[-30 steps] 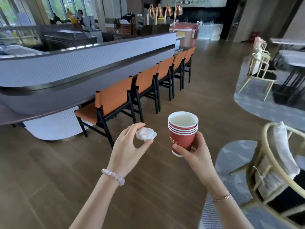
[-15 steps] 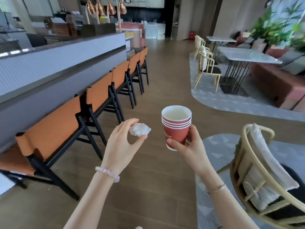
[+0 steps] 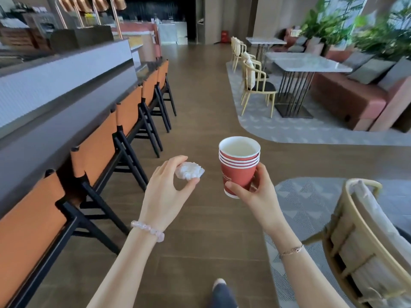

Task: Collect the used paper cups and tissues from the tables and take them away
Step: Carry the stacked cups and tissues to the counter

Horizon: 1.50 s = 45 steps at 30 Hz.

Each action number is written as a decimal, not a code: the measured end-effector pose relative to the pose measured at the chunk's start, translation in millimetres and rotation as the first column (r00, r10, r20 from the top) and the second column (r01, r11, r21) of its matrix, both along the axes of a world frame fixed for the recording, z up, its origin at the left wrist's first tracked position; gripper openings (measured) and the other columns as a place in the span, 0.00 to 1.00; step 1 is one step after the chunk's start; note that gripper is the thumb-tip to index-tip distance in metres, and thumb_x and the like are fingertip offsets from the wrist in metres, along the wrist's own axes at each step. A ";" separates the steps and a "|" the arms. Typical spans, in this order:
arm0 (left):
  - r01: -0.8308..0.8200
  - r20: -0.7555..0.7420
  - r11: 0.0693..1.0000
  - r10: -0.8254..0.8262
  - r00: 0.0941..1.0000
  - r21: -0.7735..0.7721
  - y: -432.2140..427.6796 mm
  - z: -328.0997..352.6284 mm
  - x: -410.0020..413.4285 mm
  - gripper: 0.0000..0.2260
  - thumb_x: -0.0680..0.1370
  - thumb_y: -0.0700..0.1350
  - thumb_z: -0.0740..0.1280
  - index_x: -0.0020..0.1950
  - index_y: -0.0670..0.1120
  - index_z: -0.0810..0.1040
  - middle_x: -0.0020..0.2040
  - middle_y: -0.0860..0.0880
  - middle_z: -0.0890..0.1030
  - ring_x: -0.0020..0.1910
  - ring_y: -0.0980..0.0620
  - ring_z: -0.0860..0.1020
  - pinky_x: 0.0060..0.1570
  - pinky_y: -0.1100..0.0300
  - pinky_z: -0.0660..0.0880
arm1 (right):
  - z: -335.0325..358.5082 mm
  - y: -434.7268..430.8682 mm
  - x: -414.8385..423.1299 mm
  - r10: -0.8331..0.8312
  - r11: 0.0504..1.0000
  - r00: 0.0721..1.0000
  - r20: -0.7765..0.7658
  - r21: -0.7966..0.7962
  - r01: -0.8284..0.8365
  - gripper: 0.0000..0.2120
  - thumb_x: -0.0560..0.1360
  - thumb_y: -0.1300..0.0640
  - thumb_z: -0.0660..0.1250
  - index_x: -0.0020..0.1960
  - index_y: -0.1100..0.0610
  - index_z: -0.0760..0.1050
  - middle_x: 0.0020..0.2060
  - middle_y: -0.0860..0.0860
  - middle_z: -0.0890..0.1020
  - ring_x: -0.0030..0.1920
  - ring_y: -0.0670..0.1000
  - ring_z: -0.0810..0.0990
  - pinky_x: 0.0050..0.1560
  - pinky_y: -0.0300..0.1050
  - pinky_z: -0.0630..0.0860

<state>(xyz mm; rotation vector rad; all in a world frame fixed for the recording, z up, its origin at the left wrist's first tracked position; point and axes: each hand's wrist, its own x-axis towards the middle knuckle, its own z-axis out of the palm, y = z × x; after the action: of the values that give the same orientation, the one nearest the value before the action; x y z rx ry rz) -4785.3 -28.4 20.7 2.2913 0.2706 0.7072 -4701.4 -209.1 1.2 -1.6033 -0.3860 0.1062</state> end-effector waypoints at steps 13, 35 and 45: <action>0.062 0.025 0.998 -0.061 0.998 -0.025 69.1 9.5 281.2 0.18 0.74 0.49 0.70 0.63 0.53 0.71 0.56 0.60 0.76 0.56 0.58 0.71 0.55 0.66 0.65 | 8.6 61.0 269.7 -0.073 0.996 0.996 0.053 -0.038 0.075 0.29 0.67 0.61 0.76 0.63 0.53 0.69 0.53 0.45 0.80 0.48 0.36 0.79 0.44 0.26 0.73; 0.157 0.014 0.987 -0.156 0.988 -0.030 170.2 -4.9 705.8 0.20 0.74 0.50 0.70 0.64 0.53 0.71 0.58 0.60 0.75 0.58 0.60 0.70 0.54 0.72 0.64 | -1.0 155.0 671.4 -0.155 0.986 0.988 0.014 -0.059 0.156 0.27 0.67 0.62 0.76 0.62 0.52 0.70 0.51 0.45 0.81 0.49 0.39 0.80 0.44 0.28 0.75; 0.153 0.021 0.988 -0.153 0.988 -0.027 223.5 9.4 901.1 0.19 0.74 0.49 0.70 0.63 0.51 0.72 0.55 0.58 0.77 0.56 0.58 0.72 0.56 0.64 0.67 | 8.8 214.9 870.9 -0.160 0.987 0.987 0.014 -0.026 0.160 0.25 0.68 0.63 0.75 0.61 0.53 0.71 0.51 0.45 0.81 0.48 0.36 0.80 0.43 0.26 0.74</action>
<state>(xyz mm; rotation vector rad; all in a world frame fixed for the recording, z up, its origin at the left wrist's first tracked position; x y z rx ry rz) -3884.2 195.1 30.0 2.2488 0.0942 0.6417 -3830.5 5.9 10.0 -1.6564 -0.2649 -0.0208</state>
